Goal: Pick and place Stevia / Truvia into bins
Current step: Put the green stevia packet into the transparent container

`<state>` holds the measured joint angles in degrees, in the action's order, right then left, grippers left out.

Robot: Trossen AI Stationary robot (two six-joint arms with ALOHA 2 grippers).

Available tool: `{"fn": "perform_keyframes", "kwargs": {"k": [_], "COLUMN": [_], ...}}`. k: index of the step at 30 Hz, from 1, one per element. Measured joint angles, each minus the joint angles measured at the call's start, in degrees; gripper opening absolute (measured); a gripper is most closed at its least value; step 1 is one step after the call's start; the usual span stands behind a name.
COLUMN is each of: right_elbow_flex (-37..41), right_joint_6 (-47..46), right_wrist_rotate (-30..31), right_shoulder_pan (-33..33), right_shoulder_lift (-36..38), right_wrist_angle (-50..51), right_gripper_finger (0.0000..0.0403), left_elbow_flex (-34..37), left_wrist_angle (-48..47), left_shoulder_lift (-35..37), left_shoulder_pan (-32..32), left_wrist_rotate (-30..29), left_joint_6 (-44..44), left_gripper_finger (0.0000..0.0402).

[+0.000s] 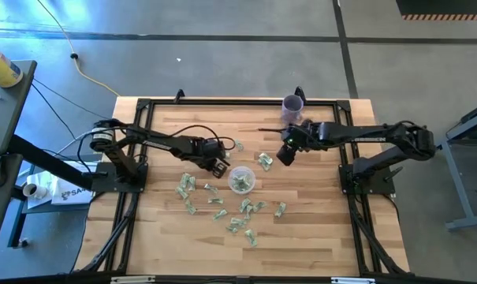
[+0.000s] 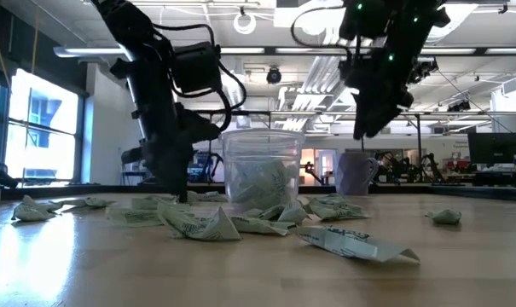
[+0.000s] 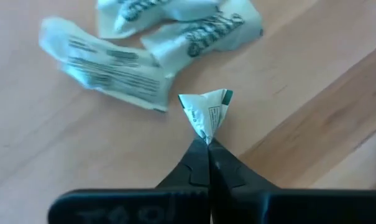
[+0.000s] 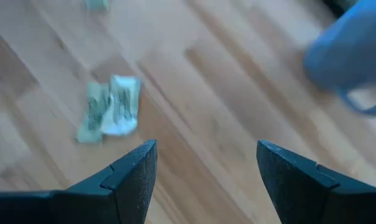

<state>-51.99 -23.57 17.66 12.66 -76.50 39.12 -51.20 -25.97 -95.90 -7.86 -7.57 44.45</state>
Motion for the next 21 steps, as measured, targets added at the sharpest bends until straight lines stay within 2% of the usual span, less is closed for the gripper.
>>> {"fn": "perform_keyframes", "kwargs": {"k": [6,9,11,13,16,18,21], "right_elbow_flex": [-0.02,-0.02,-0.04,-0.04,-0.04,-0.04,-0.02], "right_joint_6": [-4.29,-6.82,-8.85,-10.45,-13.02,-15.14,-17.68], "right_wrist_rotate": [4.42,4.57,4.57,4.52,4.50,4.54,4.78], "right_shoulder_pan": [-1.30,-2.33,-3.51,-4.76,-7.11,-8.54,-10.28], "right_shoulder_lift": [6.83,9.64,10.82,11.40,11.29,10.87,10.50], "right_wrist_angle": [-0.29,0.13,1.26,2.78,6.14,8.17,10.19], "right_gripper_finger": [0.0264,0.0264,0.0264,0.0264,0.0264,0.0264,0.0264], "left_elbow_flex": [-6.51,-9.25,-10.91,-11.32,-12.26,-12.48,-12.65], "left_wrist_angle": [-5.93,-2.45,2.83,6.86,11.96,10.80,10.93], "left_shoulder_lift": [5.57,7.25,7.62,7.33,4.38,2.40,-1.07], "left_shoulder_pan": [0.46,1.91,2.96,3.79,5.35,5.48,5.80], "left_wrist_rotate": [-0.88,0.73,4.66,8.98,10.03,10.46,14.08], "left_joint_6": [-5.18,-12.31,-16.25,-19.14,-19.65,-19.39,-17.95], "left_gripper_finger": [0.0035,0.0021,0.0021,0.0021,0.0028,0.0036,0.0042]}}
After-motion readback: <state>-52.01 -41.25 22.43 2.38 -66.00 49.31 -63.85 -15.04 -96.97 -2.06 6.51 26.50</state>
